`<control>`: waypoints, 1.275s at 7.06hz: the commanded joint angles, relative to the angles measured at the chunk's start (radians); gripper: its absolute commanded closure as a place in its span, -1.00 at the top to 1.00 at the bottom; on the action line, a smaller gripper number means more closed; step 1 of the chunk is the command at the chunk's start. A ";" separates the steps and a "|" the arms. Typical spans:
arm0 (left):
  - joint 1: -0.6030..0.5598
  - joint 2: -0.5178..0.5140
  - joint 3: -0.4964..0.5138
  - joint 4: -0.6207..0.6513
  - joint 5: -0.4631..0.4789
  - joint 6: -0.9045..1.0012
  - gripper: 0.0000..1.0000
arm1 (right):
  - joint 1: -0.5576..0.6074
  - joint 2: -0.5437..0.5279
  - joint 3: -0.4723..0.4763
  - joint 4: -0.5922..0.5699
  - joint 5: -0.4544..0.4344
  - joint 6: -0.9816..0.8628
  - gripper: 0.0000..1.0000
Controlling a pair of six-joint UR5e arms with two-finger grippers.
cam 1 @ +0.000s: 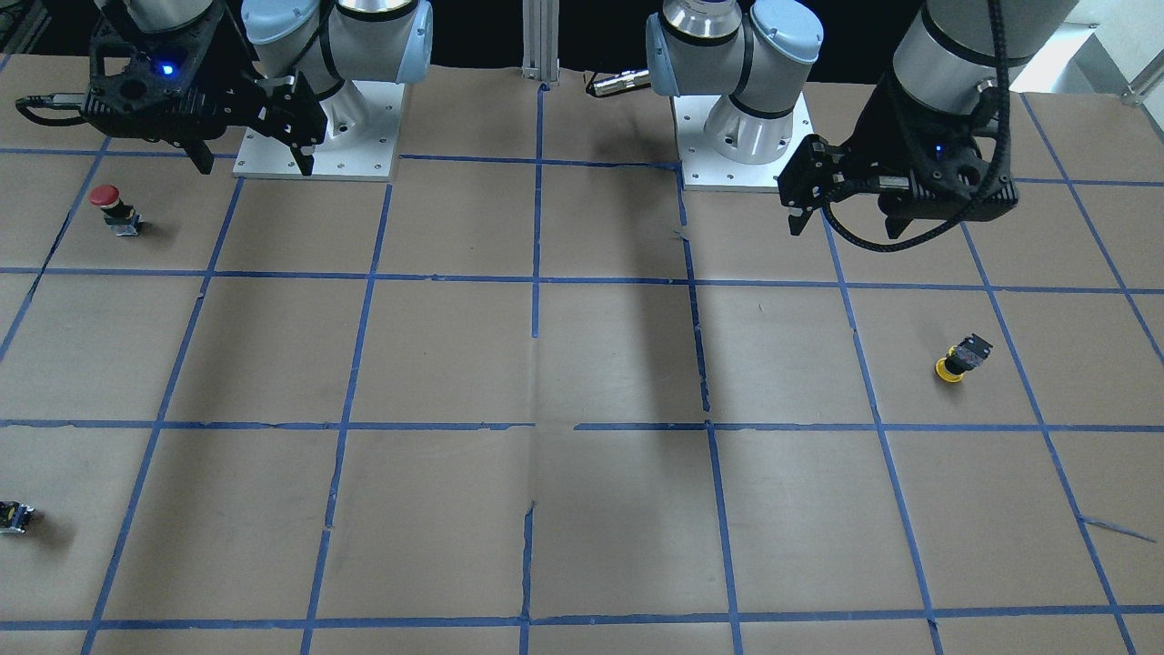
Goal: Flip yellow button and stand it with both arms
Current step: 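Move the left gripper down toward the yellow button lying on its side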
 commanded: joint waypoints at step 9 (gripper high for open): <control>0.532 -0.090 -0.514 0.668 0.048 1.155 0.91 | -0.079 0.001 0.006 0.017 0.011 0.021 1.00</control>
